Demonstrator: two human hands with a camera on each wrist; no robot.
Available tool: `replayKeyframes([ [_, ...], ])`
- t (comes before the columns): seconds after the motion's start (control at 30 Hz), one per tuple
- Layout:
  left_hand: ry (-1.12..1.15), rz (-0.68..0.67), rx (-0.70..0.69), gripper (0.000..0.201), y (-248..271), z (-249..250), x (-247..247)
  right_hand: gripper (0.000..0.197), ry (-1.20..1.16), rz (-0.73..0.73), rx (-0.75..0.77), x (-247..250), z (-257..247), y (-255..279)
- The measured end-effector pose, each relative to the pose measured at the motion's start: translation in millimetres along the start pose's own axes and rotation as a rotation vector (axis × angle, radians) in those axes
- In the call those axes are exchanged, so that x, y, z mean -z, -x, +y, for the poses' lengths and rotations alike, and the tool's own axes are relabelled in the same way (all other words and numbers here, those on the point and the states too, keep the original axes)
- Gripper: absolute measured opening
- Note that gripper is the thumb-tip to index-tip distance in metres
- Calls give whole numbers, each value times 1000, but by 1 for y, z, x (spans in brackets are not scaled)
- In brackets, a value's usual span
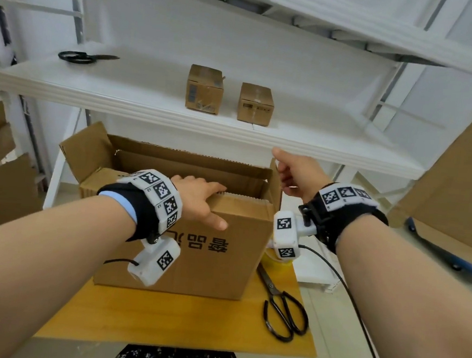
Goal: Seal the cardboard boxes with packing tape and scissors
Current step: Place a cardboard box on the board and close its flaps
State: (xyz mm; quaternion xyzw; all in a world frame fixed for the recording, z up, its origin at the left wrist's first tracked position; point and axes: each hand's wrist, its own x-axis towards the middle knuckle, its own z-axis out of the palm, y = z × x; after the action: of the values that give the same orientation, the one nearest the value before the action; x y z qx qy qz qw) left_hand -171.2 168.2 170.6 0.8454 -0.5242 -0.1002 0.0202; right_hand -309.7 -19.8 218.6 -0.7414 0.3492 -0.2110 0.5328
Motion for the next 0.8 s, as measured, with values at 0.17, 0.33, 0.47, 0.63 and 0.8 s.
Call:
replayKeyframes([
  [0.17,265,186,-20,57,6,1,20,23,135,19,105,-9,-3,0],
  [0.33,225,360,113,46,-4,-6,41,19,163,38,85,-6,-3,3],
  [0.47,173,322,186,47,-5,-10,43,17,174,39,79,-1,-2,6],
  [0.63,152,325,223,29,1,-5,44,16,169,13,67,0,-7,12],
  [0.8,158,254,219,33,1,-3,49,16,200,28,70,-3,-7,13],
])
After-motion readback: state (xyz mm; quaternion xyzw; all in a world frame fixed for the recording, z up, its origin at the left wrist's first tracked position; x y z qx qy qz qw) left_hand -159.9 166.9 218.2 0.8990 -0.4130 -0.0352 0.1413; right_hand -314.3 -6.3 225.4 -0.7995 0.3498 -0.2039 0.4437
